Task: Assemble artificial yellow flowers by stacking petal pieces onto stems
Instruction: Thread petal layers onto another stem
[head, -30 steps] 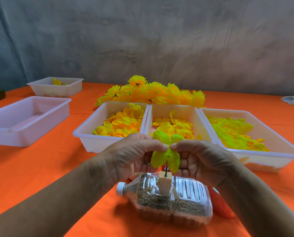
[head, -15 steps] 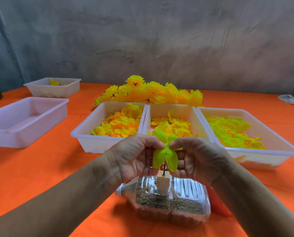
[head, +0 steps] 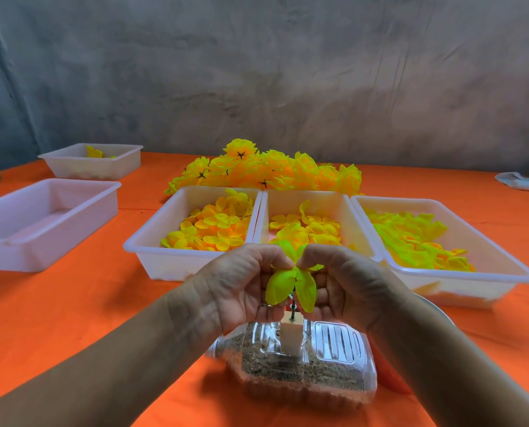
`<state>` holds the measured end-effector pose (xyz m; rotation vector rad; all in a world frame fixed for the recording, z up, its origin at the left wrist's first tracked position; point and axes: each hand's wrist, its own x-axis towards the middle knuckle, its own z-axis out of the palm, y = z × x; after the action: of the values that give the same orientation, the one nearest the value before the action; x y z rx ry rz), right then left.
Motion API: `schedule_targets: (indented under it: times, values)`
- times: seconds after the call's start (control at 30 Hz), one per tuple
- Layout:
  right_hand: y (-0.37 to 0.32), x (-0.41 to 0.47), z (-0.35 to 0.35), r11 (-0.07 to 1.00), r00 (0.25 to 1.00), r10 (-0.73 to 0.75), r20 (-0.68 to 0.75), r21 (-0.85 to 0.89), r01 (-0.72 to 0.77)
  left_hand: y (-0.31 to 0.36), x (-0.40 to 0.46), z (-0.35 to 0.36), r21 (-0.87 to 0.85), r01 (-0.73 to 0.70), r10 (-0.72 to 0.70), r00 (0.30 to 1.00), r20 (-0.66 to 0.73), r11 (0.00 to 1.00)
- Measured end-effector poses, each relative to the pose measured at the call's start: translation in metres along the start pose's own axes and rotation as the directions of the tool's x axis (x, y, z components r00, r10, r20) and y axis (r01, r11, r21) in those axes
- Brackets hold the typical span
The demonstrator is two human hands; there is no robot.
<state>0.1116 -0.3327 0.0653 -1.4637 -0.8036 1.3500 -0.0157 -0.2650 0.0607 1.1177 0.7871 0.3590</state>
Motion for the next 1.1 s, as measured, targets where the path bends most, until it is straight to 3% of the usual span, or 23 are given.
schedule_targets:
  times: [0.2,0.4,0.7,1.1]
  values:
    - [0.001,0.0,0.002,0.99,0.988,-0.126,-0.089,-0.078,0.119,0.003,0.002,0.002,0.06,0.004,-0.003,1.0,-0.027,0.998]
    - [0.0,0.0,-0.002,0.999,1.0,0.02,0.0,0.026,-0.02,0.007,0.001,0.004,0.054,0.054,-0.053,0.998,-0.019,0.997]
    - [0.002,-0.004,-0.01,0.997,0.999,-0.015,0.04,0.078,0.012,0.004,0.001,-0.003,0.032,-0.033,0.034,0.999,-0.034,0.999]
    - [0.009,-0.002,-0.005,0.998,1.0,-0.019,0.003,0.065,0.019,-0.012,0.004,-0.002,0.064,-0.032,0.035,0.998,-0.043,0.997]
